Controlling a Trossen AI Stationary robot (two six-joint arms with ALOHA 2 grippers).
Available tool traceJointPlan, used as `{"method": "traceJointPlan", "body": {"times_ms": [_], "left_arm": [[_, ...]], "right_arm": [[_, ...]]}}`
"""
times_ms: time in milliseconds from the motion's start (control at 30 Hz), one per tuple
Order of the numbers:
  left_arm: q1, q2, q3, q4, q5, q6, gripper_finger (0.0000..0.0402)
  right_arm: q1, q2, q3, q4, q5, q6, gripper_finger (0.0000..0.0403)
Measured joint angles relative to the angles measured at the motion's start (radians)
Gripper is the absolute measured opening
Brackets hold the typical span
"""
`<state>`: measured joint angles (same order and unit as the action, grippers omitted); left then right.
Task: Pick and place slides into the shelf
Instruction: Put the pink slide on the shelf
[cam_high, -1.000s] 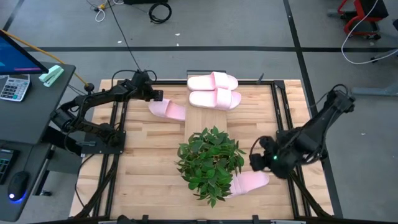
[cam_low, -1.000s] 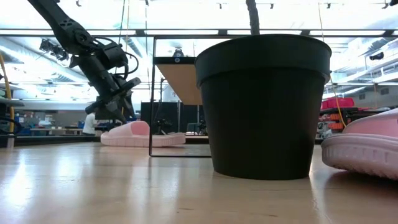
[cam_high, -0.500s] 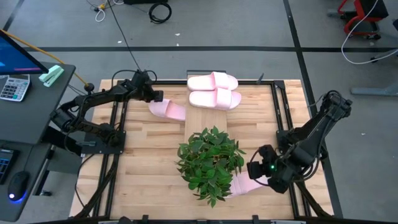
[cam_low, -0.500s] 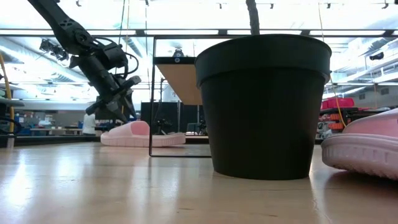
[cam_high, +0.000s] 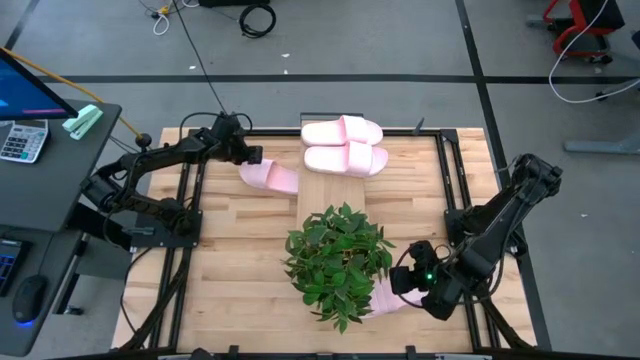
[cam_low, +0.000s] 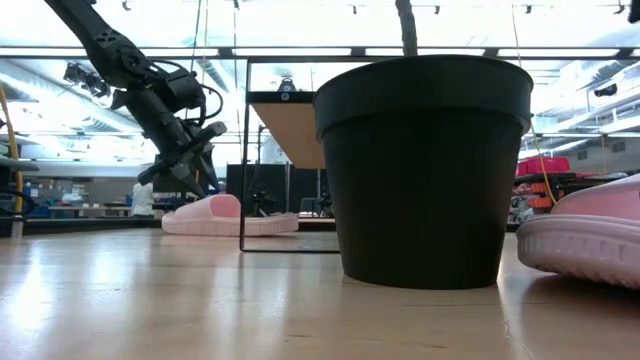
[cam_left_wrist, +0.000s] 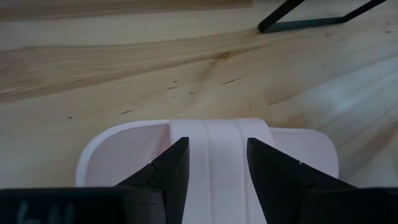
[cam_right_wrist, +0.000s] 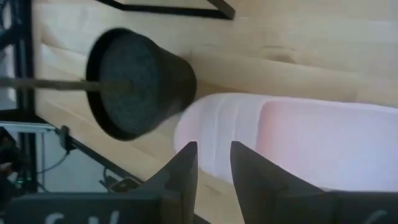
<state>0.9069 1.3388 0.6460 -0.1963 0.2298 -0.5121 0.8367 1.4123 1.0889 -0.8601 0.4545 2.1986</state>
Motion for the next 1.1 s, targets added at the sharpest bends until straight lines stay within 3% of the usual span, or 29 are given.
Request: {"method": "traceJointPlan", "body": {"times_ms": [267,800,1100], "left_arm": [[0.000,0.000,0.000,0.000,0.004,0.000,0.0165],[0.000,0.000,0.000,0.000,0.004,-0.001,0.0167],[0.000,0.000,0.000,0.002,0.004,0.000,0.0167]], "right_arm": [[0.013,0.075,0.000,0.021,-0.066,0.020,0.0103],[0.013,0.097,0.000,0.020,-0.070,0.019,0.0103],[0.013,0.147,-0.011,0.051,-0.126,0.024,0.0103]]}}
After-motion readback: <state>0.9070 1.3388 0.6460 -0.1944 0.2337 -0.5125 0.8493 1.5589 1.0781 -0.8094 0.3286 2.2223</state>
